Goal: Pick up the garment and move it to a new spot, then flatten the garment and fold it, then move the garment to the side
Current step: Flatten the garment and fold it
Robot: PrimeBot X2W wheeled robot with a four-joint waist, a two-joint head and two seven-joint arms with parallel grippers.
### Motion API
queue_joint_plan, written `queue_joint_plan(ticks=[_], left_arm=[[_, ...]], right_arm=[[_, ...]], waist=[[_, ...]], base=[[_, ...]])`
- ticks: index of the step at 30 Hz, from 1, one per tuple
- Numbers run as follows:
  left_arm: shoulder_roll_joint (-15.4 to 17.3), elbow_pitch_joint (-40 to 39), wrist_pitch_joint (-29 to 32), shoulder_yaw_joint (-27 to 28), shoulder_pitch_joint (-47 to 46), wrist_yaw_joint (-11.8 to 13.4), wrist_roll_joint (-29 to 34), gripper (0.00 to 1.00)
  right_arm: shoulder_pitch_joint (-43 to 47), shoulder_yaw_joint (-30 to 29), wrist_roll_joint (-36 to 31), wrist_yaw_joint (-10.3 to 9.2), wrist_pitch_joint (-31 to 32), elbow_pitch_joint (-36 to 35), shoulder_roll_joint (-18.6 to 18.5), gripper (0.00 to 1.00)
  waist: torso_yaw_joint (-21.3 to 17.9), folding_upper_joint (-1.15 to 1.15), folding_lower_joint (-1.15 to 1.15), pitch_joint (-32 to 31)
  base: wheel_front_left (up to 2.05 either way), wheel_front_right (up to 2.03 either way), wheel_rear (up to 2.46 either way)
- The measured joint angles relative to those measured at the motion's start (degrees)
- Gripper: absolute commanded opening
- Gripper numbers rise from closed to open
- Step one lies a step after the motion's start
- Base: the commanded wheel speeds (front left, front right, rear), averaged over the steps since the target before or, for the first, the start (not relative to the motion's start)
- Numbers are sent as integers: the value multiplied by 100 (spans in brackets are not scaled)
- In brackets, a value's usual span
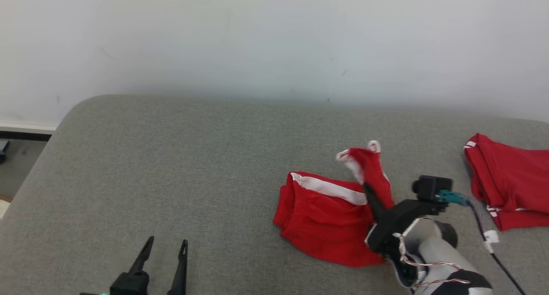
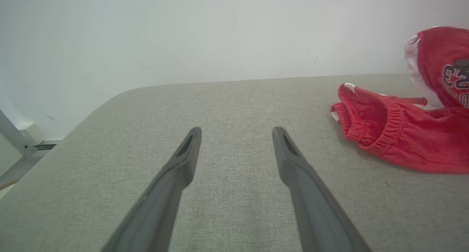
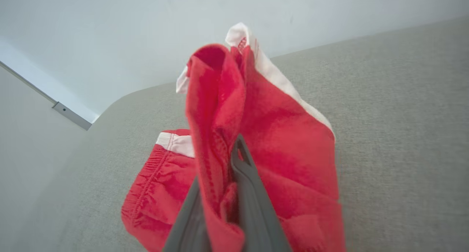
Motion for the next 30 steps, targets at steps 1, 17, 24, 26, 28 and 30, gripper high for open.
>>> queue_joint_plan(ticks=[1,17,24,26,28,30], left_arm=[[-26,0,0,-23,-4,0,0,100],[-290,185,-8,-335,-359,-148,51,100],[-327,220,-8,-303,-388,-146,52,100],[-327,225,-9,-276,-375,-127,51,100],[-330,235,-8,-258,-345,-126,46,100],[-327,234,-8,-230,-329,-126,37,100]], right_arm=[[-17,64,65,0,47,-20,74,0],[-593,809,333,0,-379,1055,631,0],[-605,1314,987,0,-575,1173,636,21],[-602,1475,1125,0,-627,1146,641,100],[-606,1577,1209,0,-747,1103,641,100],[-628,1583,1249,0,-887,1079,642,100]], waist=[[17,0,0,1],[608,0,0,155],[743,0,0,194],[715,0,0,173],[679,0,0,143],[640,0,0,98]], base=[[0,0,0],[0,0,0],[0,0,0],[0,0,0],[0,0,0],[0,0,0]])
